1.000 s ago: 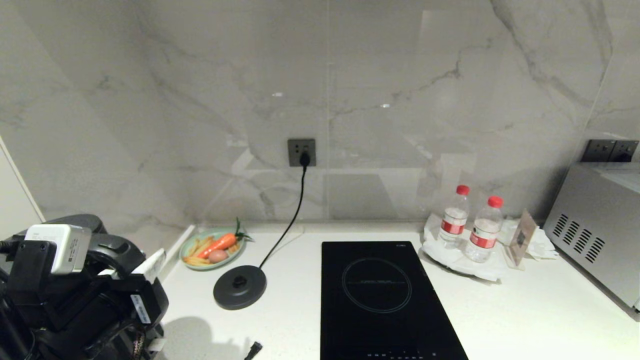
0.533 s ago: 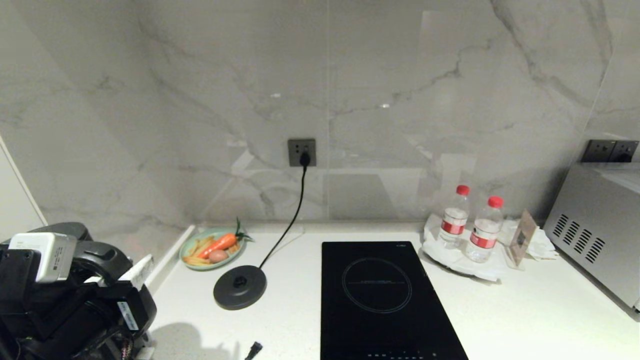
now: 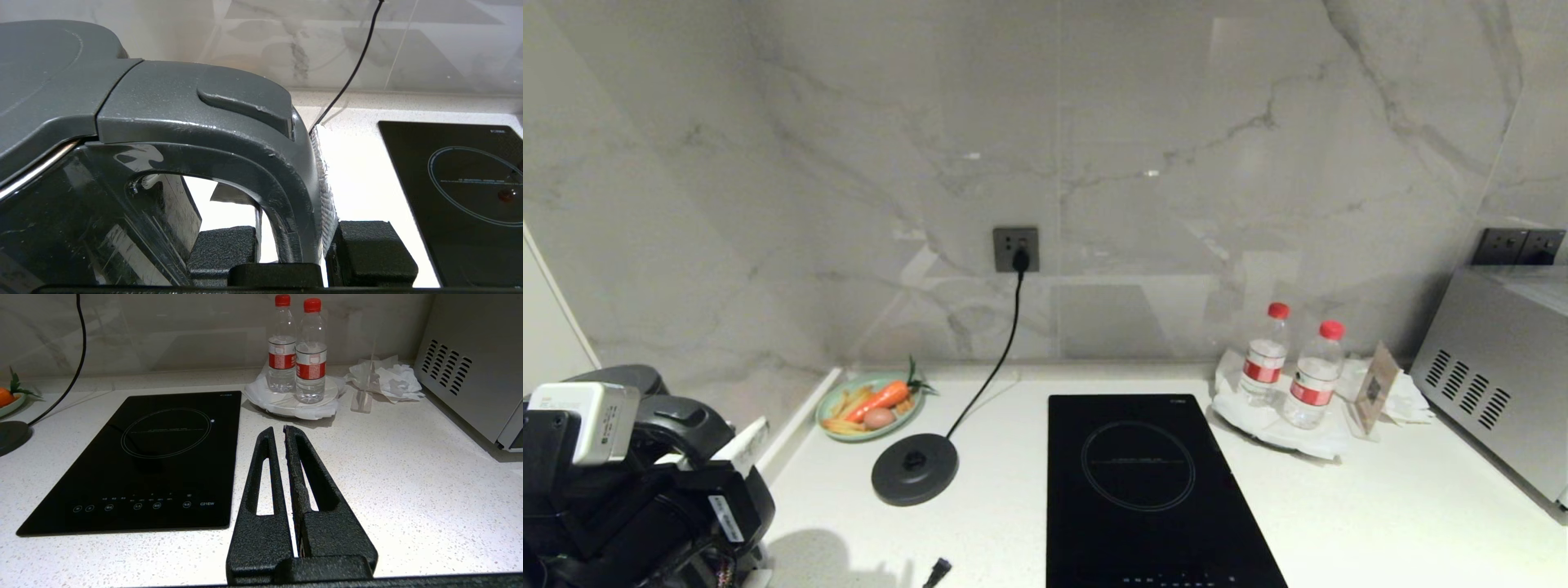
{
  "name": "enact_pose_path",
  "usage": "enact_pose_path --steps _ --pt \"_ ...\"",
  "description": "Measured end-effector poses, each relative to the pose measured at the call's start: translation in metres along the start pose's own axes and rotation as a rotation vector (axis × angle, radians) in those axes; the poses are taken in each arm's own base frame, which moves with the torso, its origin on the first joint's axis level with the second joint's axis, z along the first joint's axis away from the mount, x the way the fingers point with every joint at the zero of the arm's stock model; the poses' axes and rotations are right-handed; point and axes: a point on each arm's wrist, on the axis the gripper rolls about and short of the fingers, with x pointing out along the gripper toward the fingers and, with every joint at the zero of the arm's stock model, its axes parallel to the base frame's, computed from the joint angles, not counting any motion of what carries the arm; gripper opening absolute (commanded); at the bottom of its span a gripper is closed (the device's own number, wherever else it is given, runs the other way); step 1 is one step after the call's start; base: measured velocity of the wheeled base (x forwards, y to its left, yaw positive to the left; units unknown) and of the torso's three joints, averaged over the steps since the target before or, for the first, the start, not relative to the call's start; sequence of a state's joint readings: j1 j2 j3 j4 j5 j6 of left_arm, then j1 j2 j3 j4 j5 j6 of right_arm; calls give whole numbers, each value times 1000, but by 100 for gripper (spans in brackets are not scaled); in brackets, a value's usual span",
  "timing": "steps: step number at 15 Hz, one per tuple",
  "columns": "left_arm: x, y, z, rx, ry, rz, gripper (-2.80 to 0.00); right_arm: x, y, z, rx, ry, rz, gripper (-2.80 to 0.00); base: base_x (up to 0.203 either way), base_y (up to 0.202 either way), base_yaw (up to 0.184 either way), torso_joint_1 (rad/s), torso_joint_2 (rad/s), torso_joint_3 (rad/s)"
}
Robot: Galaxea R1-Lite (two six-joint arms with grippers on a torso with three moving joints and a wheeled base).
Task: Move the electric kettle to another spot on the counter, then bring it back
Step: Place it by the sink
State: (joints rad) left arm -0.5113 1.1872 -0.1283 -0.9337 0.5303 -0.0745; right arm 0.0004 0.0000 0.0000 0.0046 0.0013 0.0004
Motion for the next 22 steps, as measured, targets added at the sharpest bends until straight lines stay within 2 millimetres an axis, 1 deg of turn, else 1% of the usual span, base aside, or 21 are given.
enact_pose_path --steps 8,12,22 --pt "1 -1 3 -4 -7 -5 -280 0 0 0 0 0 0 -280 0 0 0 0 0 0" --pt "0 0 0 -1 -1 -2 -280 0 0 0 0 0 0 -280 0 0 0 0 0 0" --pt "-1 3 3 -9 -14 16 -280 0 0 0 0 0 0 -280 0 0 0 0 0 0"
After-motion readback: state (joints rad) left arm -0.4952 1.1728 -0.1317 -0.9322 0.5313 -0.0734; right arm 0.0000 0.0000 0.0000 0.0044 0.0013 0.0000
